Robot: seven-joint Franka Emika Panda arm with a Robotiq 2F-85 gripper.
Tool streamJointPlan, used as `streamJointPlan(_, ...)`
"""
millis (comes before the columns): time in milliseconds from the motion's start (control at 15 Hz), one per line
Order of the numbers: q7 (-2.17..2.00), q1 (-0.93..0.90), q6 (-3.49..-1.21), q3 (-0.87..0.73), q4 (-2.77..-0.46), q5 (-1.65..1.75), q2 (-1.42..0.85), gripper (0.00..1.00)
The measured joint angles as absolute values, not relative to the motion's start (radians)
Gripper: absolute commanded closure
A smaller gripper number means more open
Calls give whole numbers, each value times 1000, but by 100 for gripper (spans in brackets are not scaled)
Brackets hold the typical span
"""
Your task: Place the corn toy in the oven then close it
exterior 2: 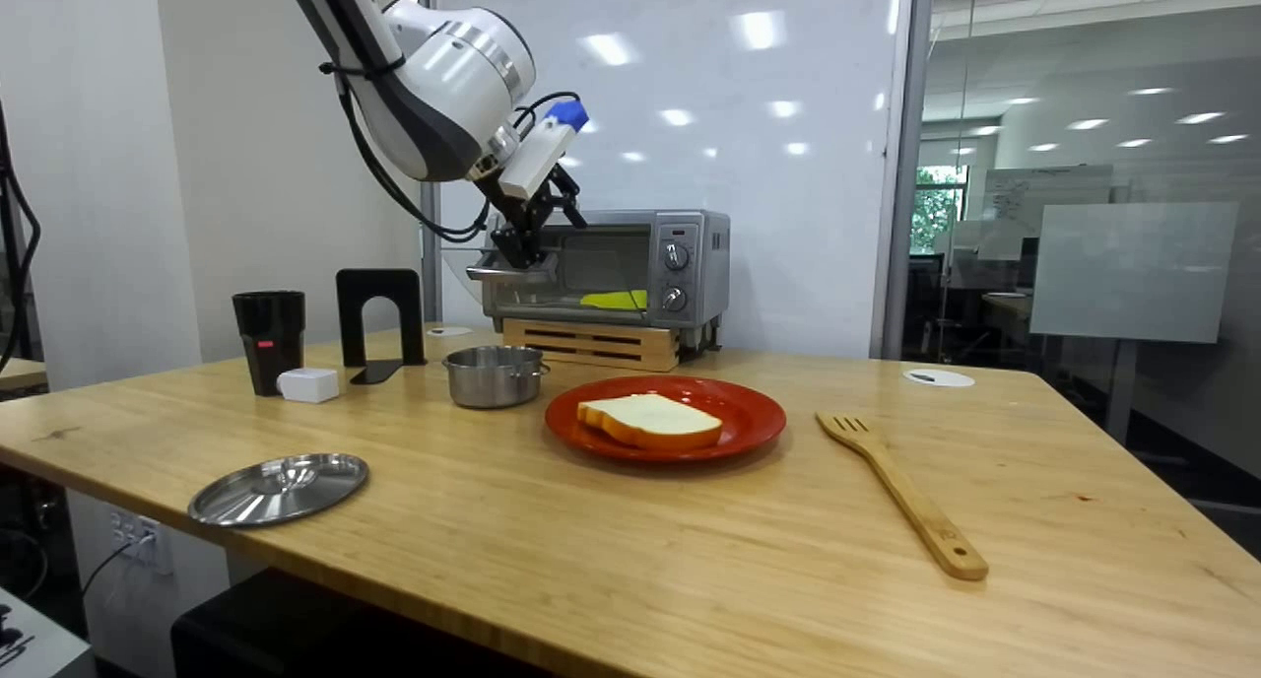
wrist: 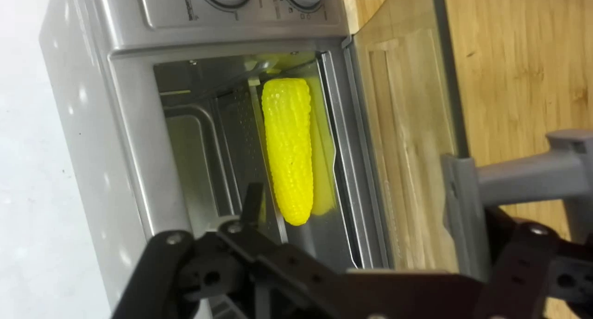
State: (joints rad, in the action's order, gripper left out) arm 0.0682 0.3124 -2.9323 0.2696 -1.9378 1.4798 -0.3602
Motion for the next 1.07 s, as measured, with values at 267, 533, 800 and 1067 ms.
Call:
streamJointPlan(267,240,201,-2925,164,-1931,1321,-355,0)
streamJointPlan(533,361,146,-2896,122,-1920,1206,-355,0)
streamJointPlan(800,443,117,-2861,105,-1906,1122,-357,0)
streamJointPlan(1067,492,97,-2824,99,-1891,1072,-360,0)
